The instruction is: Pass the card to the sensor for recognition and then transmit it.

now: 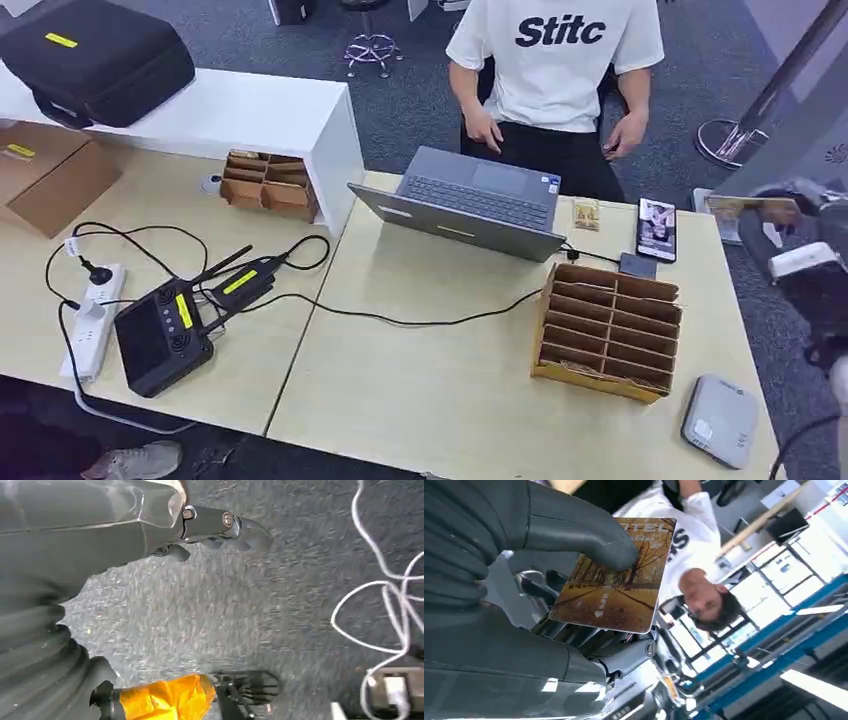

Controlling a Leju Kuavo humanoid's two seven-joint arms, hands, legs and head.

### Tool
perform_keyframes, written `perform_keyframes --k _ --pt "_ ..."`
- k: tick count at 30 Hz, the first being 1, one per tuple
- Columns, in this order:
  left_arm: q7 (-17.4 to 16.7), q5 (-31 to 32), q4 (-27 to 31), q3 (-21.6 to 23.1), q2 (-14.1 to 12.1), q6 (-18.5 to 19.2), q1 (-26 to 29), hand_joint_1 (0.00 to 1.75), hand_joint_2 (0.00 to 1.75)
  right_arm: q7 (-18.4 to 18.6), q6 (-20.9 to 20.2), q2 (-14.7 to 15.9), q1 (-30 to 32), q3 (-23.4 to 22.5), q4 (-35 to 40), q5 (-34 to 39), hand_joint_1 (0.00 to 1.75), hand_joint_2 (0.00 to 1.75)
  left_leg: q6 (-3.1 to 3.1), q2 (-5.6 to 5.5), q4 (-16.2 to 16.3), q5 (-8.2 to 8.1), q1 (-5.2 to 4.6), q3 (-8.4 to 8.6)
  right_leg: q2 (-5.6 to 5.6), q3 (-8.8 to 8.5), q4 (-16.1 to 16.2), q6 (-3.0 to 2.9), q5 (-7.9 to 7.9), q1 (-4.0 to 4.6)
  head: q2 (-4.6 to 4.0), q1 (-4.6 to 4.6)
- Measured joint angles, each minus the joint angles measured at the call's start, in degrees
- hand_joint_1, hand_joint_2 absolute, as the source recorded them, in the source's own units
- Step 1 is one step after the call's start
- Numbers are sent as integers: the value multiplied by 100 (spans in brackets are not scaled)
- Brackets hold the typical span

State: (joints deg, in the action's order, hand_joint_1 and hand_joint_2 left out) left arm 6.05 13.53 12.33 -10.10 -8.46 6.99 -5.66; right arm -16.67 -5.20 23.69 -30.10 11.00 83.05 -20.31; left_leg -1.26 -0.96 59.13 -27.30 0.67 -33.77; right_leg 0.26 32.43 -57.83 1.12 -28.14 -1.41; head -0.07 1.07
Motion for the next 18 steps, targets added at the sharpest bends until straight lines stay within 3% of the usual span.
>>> perform_keyframes --k 10,18 --pt "-789 53 26 0 57 70 -263 0 175 321 -44 -876 -1479 1377 -877 -249 175 175 -1 -10 0 2 2 -10 -7 3 -2 -2 1 2 0 -2" --pt "-1444 253 26 0 120 161 -436 0 175 889 -87 -1808 -2902 2151 -2484 -438 175 175 -5 -4 0 6 3 -15 -2 16 -6 -6 3 2 0 0"
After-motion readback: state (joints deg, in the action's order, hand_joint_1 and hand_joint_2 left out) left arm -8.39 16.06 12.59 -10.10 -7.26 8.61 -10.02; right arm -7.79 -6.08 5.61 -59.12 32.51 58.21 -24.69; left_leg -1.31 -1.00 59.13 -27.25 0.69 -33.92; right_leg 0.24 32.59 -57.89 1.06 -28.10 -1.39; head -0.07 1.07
